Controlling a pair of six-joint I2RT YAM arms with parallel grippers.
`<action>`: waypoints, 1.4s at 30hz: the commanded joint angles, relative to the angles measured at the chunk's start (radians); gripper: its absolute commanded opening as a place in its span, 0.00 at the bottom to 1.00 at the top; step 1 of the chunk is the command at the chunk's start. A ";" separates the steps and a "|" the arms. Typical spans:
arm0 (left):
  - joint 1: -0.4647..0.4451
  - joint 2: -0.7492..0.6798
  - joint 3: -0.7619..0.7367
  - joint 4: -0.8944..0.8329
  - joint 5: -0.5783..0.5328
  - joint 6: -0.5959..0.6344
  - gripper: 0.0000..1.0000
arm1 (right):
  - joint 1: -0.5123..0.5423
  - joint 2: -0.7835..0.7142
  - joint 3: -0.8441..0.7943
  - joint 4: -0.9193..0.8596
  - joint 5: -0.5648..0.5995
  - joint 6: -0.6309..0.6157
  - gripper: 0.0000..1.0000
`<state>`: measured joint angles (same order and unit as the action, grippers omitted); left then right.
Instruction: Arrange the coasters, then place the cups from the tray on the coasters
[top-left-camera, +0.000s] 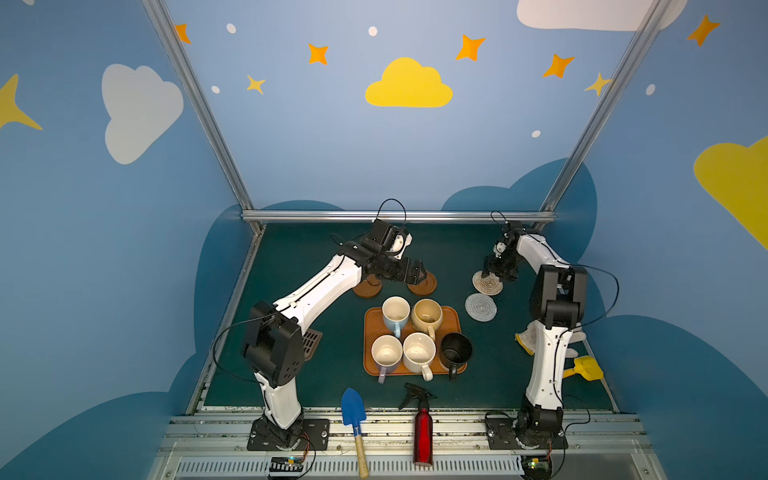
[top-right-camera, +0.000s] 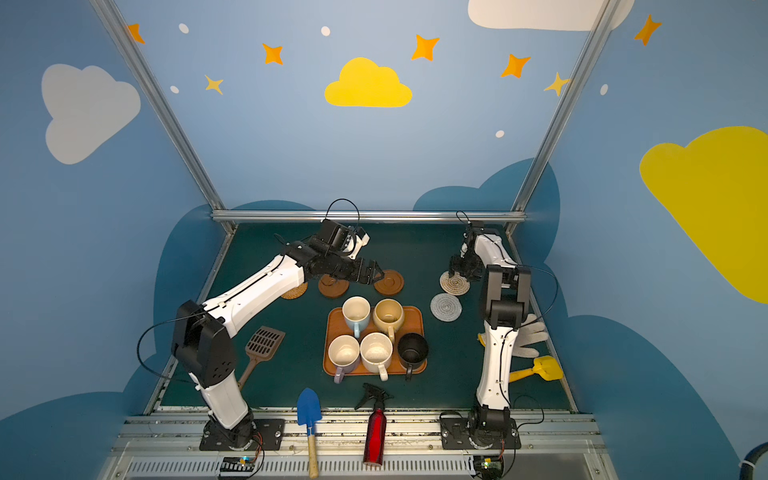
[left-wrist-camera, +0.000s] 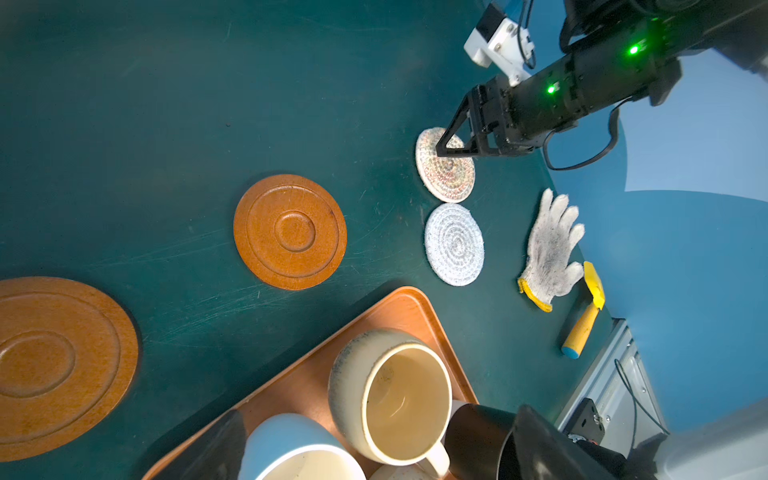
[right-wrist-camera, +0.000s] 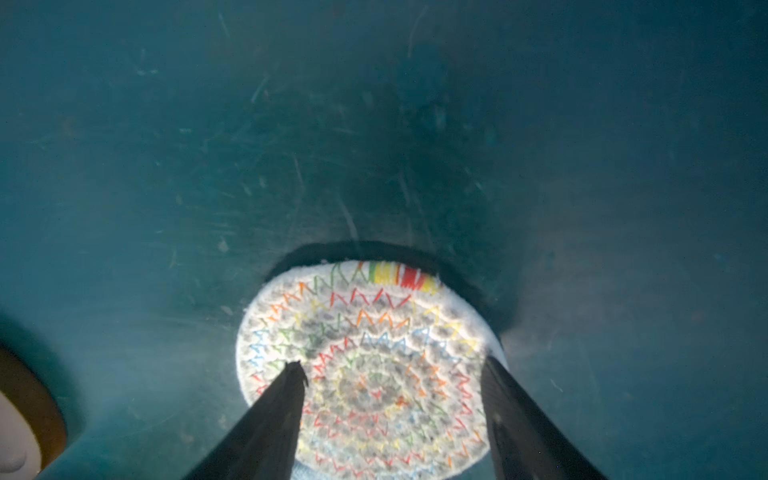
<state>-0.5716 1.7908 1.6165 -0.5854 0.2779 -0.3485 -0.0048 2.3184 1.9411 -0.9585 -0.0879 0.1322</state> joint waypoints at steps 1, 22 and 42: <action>-0.001 -0.041 -0.011 0.028 0.010 -0.009 1.00 | 0.035 0.030 -0.007 -0.046 -0.019 -0.016 0.67; 0.003 -0.054 -0.031 0.033 -0.002 -0.011 1.00 | 0.235 0.113 0.121 -0.097 0.022 -0.042 0.65; 0.004 -0.068 -0.032 0.018 -0.008 -0.006 1.00 | 0.224 0.084 0.142 -0.133 0.058 0.007 0.65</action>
<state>-0.5713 1.7557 1.5833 -0.5598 0.2710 -0.3634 0.2249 2.3955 2.0750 -1.0271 -0.0452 0.1310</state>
